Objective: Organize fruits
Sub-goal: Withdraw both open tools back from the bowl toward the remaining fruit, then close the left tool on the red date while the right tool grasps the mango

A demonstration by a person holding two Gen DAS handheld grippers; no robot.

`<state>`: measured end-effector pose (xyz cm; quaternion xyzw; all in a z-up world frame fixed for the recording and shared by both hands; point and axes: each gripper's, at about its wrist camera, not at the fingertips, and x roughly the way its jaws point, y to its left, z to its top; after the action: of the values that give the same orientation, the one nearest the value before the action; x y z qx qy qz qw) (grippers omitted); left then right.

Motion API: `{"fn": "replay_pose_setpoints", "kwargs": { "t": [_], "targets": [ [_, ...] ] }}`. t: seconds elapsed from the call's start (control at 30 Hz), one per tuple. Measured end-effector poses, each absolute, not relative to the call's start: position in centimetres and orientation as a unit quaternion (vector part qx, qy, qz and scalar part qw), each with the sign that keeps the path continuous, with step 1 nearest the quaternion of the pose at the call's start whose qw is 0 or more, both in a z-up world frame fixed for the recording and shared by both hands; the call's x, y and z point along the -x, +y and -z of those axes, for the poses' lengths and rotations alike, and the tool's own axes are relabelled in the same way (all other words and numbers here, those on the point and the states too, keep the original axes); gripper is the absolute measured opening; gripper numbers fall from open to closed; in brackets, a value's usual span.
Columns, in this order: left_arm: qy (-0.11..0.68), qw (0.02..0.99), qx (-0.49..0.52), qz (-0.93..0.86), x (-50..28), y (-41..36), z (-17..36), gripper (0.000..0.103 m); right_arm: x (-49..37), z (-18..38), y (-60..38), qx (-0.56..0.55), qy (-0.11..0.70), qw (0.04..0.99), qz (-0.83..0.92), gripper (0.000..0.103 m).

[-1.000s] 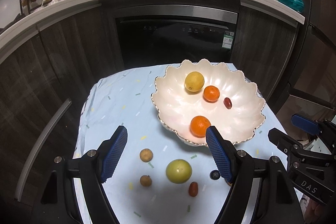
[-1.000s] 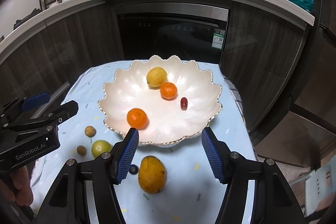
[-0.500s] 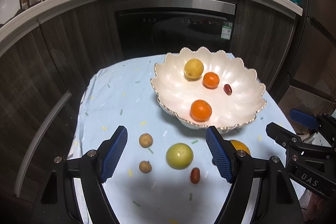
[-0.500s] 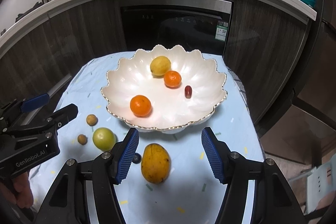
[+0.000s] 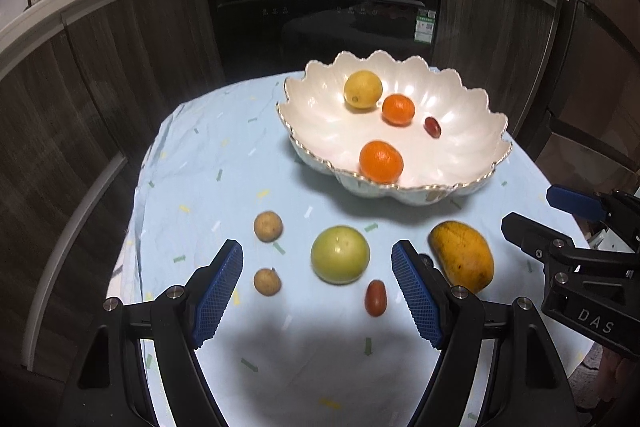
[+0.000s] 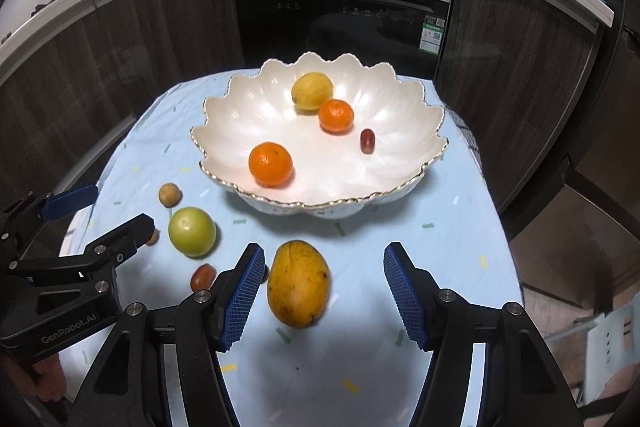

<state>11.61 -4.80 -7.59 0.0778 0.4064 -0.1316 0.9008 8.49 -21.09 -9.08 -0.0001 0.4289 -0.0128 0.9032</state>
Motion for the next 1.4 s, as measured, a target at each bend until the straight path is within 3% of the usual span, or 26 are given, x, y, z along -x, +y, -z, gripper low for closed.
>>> {"fn": "replay_pose_setpoints", "kwargs": {
  "t": [0.9,1.17,1.4],
  "targets": [
    [0.448,0.872,-0.106,0.166,-11.2,-6.7,12.5,0.076,-9.4,12.9,-21.0,-0.005,0.463,0.886,-0.017,0.063],
    [0.458,0.864,-0.114,0.177,-11.4,-7.8,13.7,0.071,-10.2,13.8,-20.9,-0.015,0.475,0.880,-0.023,0.063],
    [0.469,0.857,-0.113,0.184,-11.7,-8.2,14.7,0.058,-10.7,14.7,-20.8,-0.021,0.487,0.873,-0.031,0.063]
  ]
}}
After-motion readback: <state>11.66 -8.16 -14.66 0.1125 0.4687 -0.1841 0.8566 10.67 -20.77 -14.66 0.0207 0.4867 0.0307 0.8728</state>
